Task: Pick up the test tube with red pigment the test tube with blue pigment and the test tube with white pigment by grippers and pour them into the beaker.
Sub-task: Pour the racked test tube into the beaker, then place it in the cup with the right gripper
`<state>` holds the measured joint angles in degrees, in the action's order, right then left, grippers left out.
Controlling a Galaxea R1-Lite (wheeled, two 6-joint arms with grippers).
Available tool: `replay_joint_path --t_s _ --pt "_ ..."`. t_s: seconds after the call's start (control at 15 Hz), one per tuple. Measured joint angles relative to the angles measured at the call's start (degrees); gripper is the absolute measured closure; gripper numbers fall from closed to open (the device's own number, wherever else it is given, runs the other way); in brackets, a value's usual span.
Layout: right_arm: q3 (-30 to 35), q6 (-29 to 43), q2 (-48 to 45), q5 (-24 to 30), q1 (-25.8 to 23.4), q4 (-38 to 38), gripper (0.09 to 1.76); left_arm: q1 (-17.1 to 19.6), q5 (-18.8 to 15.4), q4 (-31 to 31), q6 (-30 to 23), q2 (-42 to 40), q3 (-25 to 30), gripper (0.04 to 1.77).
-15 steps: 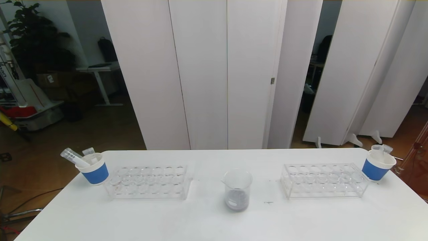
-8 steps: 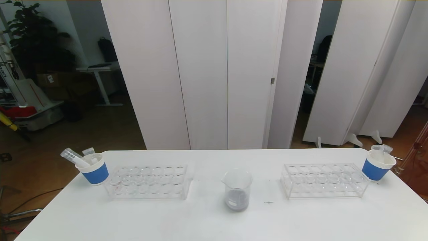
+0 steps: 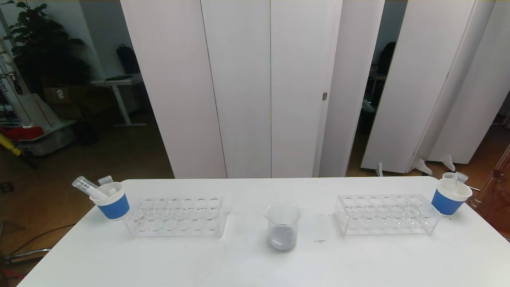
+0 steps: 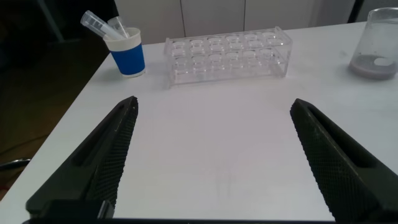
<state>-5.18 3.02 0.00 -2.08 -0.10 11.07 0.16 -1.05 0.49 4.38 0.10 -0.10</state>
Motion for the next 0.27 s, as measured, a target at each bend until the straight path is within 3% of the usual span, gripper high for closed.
replay_joint_path --t_s 0.27 --pt "0.37 -0.05 0.0 0.49 -0.01 -0.44 0.1 0.0 0.01 0.0 0.0 0.0 0.0 0.06"
